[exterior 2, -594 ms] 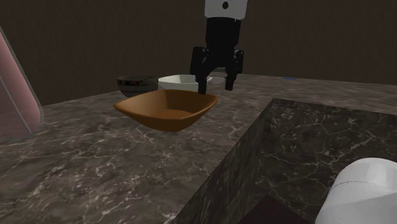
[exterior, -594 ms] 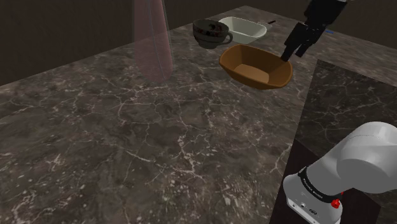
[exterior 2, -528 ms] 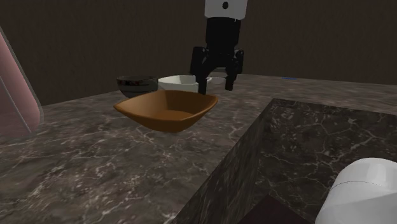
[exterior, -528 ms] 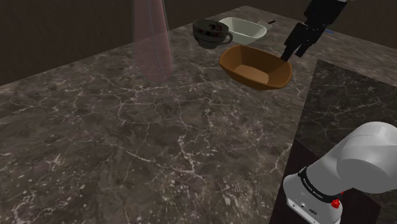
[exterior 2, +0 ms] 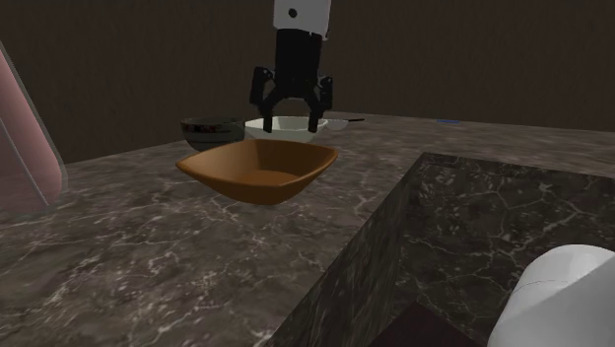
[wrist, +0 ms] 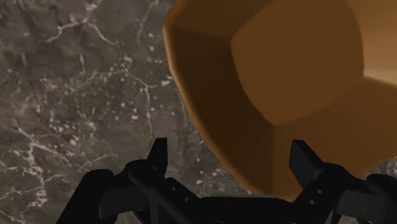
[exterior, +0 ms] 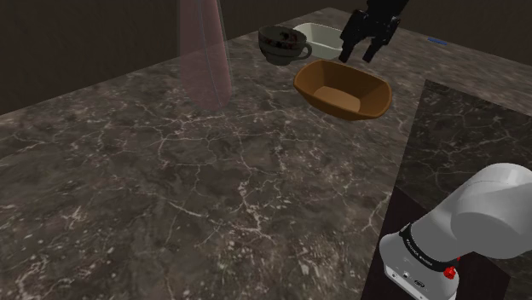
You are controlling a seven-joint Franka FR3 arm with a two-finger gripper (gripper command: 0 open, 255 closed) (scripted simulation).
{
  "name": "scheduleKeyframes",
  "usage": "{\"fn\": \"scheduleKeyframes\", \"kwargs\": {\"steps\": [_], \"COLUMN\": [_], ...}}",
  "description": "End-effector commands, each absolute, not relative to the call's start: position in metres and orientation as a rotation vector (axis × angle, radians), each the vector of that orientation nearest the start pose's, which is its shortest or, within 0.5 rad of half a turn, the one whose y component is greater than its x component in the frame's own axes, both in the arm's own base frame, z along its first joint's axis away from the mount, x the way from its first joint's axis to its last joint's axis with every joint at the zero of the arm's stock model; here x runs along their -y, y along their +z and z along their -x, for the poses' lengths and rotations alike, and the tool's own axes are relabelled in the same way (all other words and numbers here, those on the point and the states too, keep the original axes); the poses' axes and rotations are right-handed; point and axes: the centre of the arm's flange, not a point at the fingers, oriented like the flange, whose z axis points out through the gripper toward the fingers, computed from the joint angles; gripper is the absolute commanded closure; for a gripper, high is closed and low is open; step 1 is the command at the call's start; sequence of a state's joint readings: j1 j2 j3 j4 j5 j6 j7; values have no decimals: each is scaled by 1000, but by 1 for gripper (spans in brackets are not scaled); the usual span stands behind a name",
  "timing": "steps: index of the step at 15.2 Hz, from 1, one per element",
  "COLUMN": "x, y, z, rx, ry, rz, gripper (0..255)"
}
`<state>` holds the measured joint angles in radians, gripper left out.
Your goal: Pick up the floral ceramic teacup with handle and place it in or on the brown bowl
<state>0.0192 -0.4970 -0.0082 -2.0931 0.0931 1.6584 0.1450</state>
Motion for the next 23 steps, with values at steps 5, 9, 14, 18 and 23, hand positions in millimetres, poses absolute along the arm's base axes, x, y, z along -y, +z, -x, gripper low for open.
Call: {"fn": "scheduleKeyframes", "kwargs": {"steps": [5,9,14,18,23], "x": [-14,-13,-12,-16,-17], "y": [627,630,622,602,594], "z": [-477,-528,-567,-569,-570], "rx": [-352,-442,-509,-509,-509], "ry": [-86,-87,-88,-88,-88], "rz": [2970,2926,2891,2891,2891], "gripper": [0,0,0,0,0]}}
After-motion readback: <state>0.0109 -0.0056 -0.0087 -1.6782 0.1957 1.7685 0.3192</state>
